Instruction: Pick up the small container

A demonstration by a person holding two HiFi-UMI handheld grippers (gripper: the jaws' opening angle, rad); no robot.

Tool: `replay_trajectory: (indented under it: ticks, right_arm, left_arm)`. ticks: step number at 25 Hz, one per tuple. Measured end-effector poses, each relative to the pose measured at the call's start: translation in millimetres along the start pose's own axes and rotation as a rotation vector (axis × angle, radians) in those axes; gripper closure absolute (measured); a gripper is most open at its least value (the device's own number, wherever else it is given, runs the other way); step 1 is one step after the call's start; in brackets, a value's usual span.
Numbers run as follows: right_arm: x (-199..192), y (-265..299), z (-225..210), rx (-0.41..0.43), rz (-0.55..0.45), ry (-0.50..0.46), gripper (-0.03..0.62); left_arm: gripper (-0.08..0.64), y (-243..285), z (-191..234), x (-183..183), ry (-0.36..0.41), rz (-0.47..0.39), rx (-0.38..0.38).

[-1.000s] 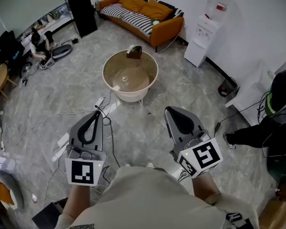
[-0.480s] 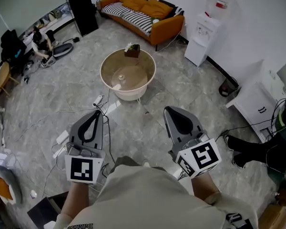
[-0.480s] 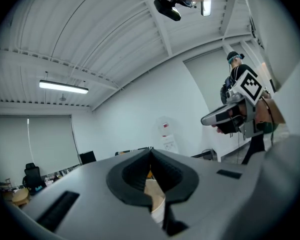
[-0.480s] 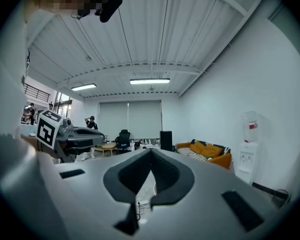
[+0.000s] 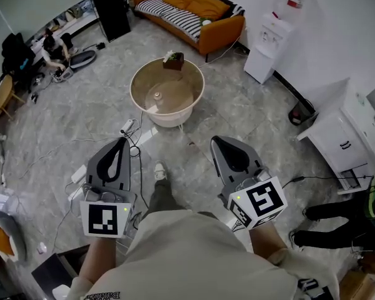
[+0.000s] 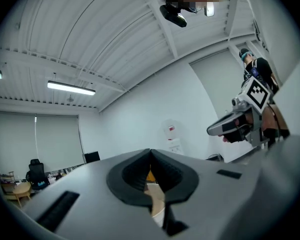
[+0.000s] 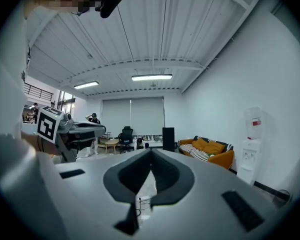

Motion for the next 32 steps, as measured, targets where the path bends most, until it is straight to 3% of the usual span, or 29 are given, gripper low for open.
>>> replay_trajectory:
  ticks: [8, 16, 32]
  right_arm:
    - [-5.8, 41.2, -4.4, 0.021, 0.008, -0.034, 0.595]
    - [-6.1, 103.8, -11.2, 0.019, 0.026, -0.038, 0.597]
    - [18.3, 304.8, -28.8, -0.062, 0.131, -0.031, 0.597]
  left_arm:
    - [0.554, 24.4, 27.1, -13.1, 0.019, -0.055, 0.061]
    - [0.554, 67.3, 72.6, -39.8, -0.016, -0.004, 0.052]
    - [0.554, 199.7, 233.3, -82.6, -0.076, 0.056, -0.026]
Point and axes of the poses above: the fingertips, and each gripper's own axes: y forward along the fingers, z to its left, x out of its top, the point moved 5 cm from there along -y, backward along the fingers, and after that the axes turned 7 degrees about -x, right-handed, at the moved point
